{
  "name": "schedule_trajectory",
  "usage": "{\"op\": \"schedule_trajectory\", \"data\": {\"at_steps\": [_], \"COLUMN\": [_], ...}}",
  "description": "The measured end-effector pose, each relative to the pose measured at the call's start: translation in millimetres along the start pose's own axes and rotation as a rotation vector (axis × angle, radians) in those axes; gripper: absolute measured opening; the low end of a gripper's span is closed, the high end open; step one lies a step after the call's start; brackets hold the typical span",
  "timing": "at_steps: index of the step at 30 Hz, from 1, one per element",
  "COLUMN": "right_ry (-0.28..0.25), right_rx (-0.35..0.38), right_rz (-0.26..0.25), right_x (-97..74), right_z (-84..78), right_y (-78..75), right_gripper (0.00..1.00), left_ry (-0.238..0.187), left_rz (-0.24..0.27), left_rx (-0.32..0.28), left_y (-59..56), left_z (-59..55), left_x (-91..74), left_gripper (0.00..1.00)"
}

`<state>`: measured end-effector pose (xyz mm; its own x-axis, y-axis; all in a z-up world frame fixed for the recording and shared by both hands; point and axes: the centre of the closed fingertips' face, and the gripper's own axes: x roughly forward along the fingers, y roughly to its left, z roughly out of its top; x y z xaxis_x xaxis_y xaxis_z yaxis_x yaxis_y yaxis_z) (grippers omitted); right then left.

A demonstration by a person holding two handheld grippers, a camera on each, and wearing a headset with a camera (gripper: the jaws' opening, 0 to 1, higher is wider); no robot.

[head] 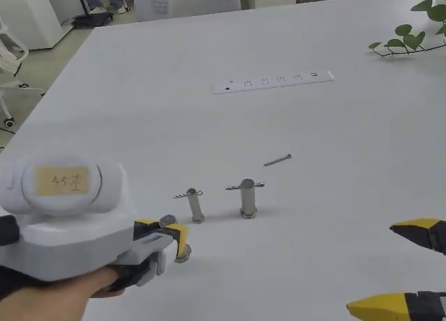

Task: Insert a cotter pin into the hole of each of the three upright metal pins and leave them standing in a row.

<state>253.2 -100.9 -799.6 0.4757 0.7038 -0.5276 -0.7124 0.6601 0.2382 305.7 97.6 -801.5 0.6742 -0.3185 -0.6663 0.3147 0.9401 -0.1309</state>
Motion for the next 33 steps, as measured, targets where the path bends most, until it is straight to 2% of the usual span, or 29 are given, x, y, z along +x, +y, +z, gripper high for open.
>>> {"op": "schedule_trajectory", "data": {"at_steps": [4,7,10,12,15,17,20,23,26,30,32,33], "right_ry": [0.002,0.002,0.008,0.014,0.017,0.020,0.022,0.024,0.020,0.020,0.021,0.020], "right_rx": [0.002,-0.004,-0.005,-0.009,-0.010,-0.012,-0.014,-0.016,-0.007,-0.004,-0.006,-0.004], "right_rz": [0.009,0.013,0.024,0.029,0.037,0.039,0.047,0.048,0.044,0.052,0.056,0.060], "right_x": [-0.3,-0.5,-0.1,0.3,0.8,1.1,0.9,0.3,1.0,4.1,6.1,7.4], "right_z": [-1.4,-1.9,-3.2,-4.3,-4.9,-5.3,-5.6,-6.0,-6.7,-7.8,-8.2,-7.9], "right_y": [1.3,2.1,3.8,3.9,4.7,5.1,6.9,7.2,6.0,9.2,11.4,12.7], "right_gripper": [0.82,0.81,0.81,0.81,0.81,0.81,0.81,0.81,0.81,0.81,0.81,0.81], "left_ry": [-0.021,-0.026,-0.021,-0.021,-0.022,-0.015,-0.021,-0.023,-0.049,-0.059,-0.065,-0.074], "left_rz": [0.041,0.071,0.087,0.095,0.103,0.115,0.122,0.144,0.133,0.152,0.143,0.133], "left_rx": [0.005,-0.037,-0.056,-0.036,-0.061,-0.040,-0.072,-0.036,-0.075,-0.077,-0.083,-0.115], "left_y": [-0.6,2.2,2.5,1.1,0.1,-1.2,-2.3,-3.4,-5.2,-3.6,-4.8,-5.3], "left_z": [-2.7,-5.4,-9.0,-11.6,-15.1,-18.0,-19.7,-20.9,-18.7,-17.7,-17.4,-16.6], "left_x": [3.2,6.2,8.5,10.5,12.4,14.2,15.7,17.0,17.8,18.6,19.4,19.6], "left_gripper": [0.11,0.11,0.11,0.11,0.11,0.11,0.11,0.11,0.11,0.11,0.12,0.12]}}
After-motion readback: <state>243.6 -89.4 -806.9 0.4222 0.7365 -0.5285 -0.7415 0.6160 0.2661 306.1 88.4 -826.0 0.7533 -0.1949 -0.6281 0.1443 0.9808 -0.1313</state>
